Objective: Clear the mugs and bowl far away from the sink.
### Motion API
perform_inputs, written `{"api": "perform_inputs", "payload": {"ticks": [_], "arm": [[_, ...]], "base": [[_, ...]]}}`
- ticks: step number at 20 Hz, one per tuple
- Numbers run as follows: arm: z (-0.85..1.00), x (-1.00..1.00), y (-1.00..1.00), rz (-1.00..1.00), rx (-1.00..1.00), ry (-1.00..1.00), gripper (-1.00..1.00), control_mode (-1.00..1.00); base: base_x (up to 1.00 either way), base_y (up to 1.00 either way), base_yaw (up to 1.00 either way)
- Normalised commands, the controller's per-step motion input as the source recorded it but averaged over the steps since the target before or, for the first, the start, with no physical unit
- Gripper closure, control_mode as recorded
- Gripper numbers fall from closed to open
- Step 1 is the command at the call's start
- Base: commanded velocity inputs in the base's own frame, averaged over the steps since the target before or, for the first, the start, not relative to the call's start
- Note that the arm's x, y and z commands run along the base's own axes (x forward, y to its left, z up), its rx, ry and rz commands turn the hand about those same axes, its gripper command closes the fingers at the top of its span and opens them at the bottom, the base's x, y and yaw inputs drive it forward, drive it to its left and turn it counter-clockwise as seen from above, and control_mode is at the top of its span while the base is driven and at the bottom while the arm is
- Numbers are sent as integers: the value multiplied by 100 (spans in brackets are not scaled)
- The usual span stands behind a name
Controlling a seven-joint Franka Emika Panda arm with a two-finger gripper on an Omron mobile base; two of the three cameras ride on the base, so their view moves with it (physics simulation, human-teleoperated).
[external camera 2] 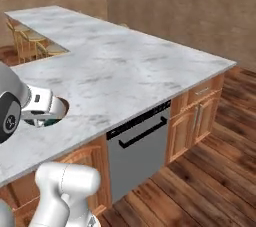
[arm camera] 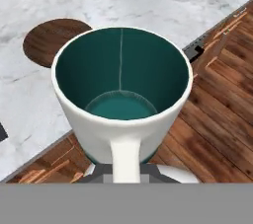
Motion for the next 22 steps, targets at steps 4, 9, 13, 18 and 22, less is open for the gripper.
{"api": "perform_inputs", "payload": {"ticks": [4, 9, 13, 18, 22], "arm": [[0, 0, 0, 0, 0, 0, 100, 100], [0, 0, 0, 0, 0, 0, 100, 100], [0, 0, 0, 0, 0, 0, 100, 100], [0, 0, 0, 0, 0, 0, 100, 100], [0, 0, 0, 0, 0, 0, 100, 100]], "base": [[0, 0, -100], [0, 0, -100], [0, 0, -100], [0, 0, -100], [0, 0, -100]]}}
